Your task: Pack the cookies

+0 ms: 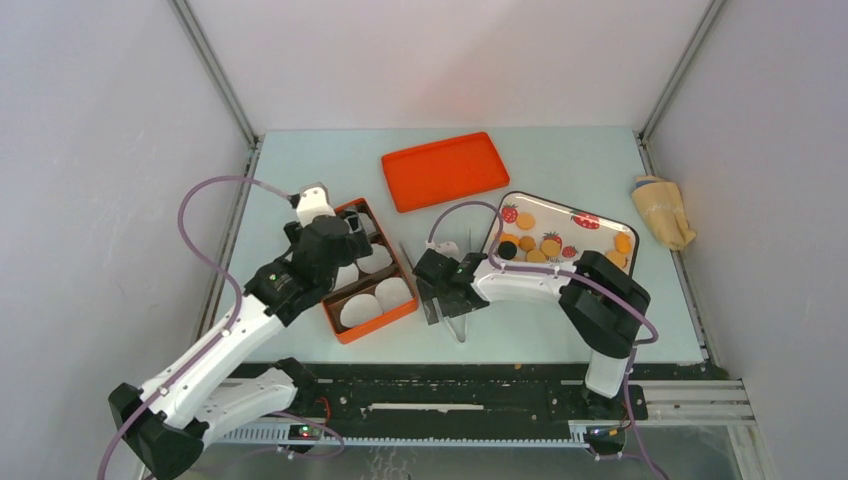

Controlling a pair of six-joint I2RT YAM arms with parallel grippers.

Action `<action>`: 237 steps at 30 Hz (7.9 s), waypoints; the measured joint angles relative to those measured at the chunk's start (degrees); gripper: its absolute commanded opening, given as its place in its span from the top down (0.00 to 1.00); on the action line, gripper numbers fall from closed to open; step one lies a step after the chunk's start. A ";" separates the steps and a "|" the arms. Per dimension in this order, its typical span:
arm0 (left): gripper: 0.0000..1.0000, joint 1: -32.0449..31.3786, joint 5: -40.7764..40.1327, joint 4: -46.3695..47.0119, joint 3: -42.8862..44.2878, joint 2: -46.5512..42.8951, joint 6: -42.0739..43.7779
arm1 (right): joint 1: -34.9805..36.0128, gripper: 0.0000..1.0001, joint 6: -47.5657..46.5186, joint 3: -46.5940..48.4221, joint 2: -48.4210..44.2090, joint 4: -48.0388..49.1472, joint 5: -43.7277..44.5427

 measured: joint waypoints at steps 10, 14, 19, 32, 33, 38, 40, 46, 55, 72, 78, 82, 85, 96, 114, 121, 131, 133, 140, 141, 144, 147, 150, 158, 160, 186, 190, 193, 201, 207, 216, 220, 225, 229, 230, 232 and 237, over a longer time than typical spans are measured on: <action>0.08 -0.02 -0.02 -0.15 -2.03 -2.34 -0.37 | -2.62 0.00 2.25 1.64 2.47 2.82 -0.76; 0.08 -0.04 0.00 -0.02 -2.03 -2.05 -0.35 | -4.33 0.00 2.56 5.11 5.22 2.71 0.52; 0.07 -0.04 0.02 -0.02 -2.03 -1.73 -0.35 | -4.57 0.00 3.85 9.01 8.17 1.16 2.19; 0.07 -0.04 0.07 0.17 -2.03 -0.26 -0.33 | -4.66 0.72 5.33 12.00 10.38 1.33 3.04; 0.07 -0.04 0.13 0.22 -2.03 -0.07 -0.33 | -4.42 0.72 5.31 12.00 10.38 1.31 3.23; 0.07 -0.04 0.48 0.33 -2.03 0.22 -0.33 | -2.51 0.69 5.33 11.69 9.97 -0.22 5.81; 0.08 -0.04 0.66 0.42 -2.03 0.24 -0.33 | -1.49 0.67 5.42 10.95 9.05 -2.51 7.34; 0.08 -0.04 2.29 0.96 -2.01 1.11 -0.33 | 1.46 0.65 5.68 9.01 2.69 -11.87 10.82; 0.06 -0.04 4.90 1.46 -1.22 1.75 0.22 | -1.64 0.65 4.90 11.28 -7.72 -17.38 13.79; 0.06 0.17 14.99 14.64 15.13 24.37 4.92 | 0.85 0.68 -1.57 15.63 -14.80 -21.66 12.09; 0.07 0.33 21.66 19.23 15.87 29.40 4.79 | 1.46 0.69 -3.06 14.82 -18.40 -20.59 8.48; 0.07 0.61 24.63 20.28 16.35 30.91 4.66 | 1.29 0.70 -3.21 14.56 -18.56 -20.24 7.50; 0.07 0.76 26.82 21.00 16.50 31.01 4.22 | 1.09 0.72 -3.69 14.36 -18.43 -20.04 6.84; 0.07 0.15 33.31 24.26 16.55 31.01 1.31 | 0.96 0.76 -5.46 14.36 -16.15 -16.33 3.48; 0.09 -2.97 35.71 24.90 9.70 34.45 -1.84 | 0.42 0.76 -6.75 18.47 -17.18 -18.38 6.25; 0.09 -3.32 34.53 24.90 9.73 34.45 -1.40 | 0.35 0.75 -6.84 19.12 -17.18 -18.71 7.08; 0.07 -3.54 32.89 27.52 10.12 34.38 -1.95 | -1.95 0.76 -7.78 23.17 -17.18 -20.92 6.47; 0.05 -3.72 30.75 24.35 11.69 34.14 -1.22 | -1.95 0.76 -7.76 23.15 -17.18 -20.72 6.25; 0.03 1.40 24.98 10.19 23.89 30.91 0.72 | -3.56 0.70 -7.08 17.97 -21.14 -18.27 9.73; 0.03 3.41 24.83 9.46 25.00 29.38 0.63 | -3.98 0.68 -6.95 17.25 -21.73 -18.23 10.16; 0.03 7.89 23.43 8.33 26.03 24.70 0.57 | -5.16 0.54 -6.69 15.61 -22.86 -18.27 11.47; 0.03 8.39 22.10 7.43 24.85 20.59 0.11 | -6.40 0.44 -6.34 14.23 -23.52 -18.34 13.00; 0.03 7.72 19.15 5.77 20.81 17.51 -0.42 | -7.69 0.42 -6.10 13.33 -23.82 -18.36 14.01; 0.03 9.97 6.03 -8.35 8.72 12.39 -6.62 | -12.57 0.46 -6.01 8.13 -25.59 -17.66 15.10; 0.05 12.24 2.71 -12.39 6.95 9.84 -9.40 | -14.19 0.47 -6.05 5.95 -26.73 -16.83 14.43; 0.10 31.58 0.22 -8.76 0.11 38.86 -19.37 | -28.68 0.46 -8.41 -4.09 -32.02 -9.51 6.54; 0.11 31.45 1.18 -7.30 0.42 38.84 -19.26 | -30.27 0.45 -8.46 -4.81 -30.05 -7.96 5.90; 0.11 31.15 2.12 -6.47 0.42 38.32 -19.02 | -30.73 0.45 -8.46 -4.83 -27.56 -5.84 5.53; 0.11 27.04 3.65 -5.25 1.70 33.27 -17.77 | -31.52 0.45 -8.44 -4.83 -21.90 -1.86 4.59; 0.11 24.92 5.05 -4.85 1.75 28.72 -17.18 | -32.15 0.59 -8.35 -4.83 -20.70 -0.66 4.63; 0.11 22.97 7.19 -4.70 1.75 22.91 -16.44 | -32.22 0.82 -8.24 -4.83 -20.92 -0.28 3.23; 0.10 22.82 7.58 -5.03 1.79 20.11 -15.93 | -31.58 0.83 -8.24 -4.83 -22.97 -0.72 2.49; 0.11 22.80 7.61 -6.10 2.93 15.06 -14.69 | -28.83 0.84 -8.24 -3.13 -28.33 -3.98 2.54; 0.11 22.80 7.50 -5.97 3.50 10.95 -14.32 | -24.92 0.86 -8.26 1.62 -30.84 -5.95 2.67; 0.11 22.77 7.39 -5.97 3.50 10.14 -14.21 | -23.56 0.87 -8.26 2.89 -30.86 -6.10 2.71; 0.11 22.69 7.17 -5.95 3.50 9.20 -13.77 | -20.70 0.89 -8.28 5.75 -30.10 -6.34 2.67; 0.11 20.06 6.10 -5.81 3.50 8.92 -12.52 | -12.17 0.90 -9.29 15.63 -20.87 -6.10 1.99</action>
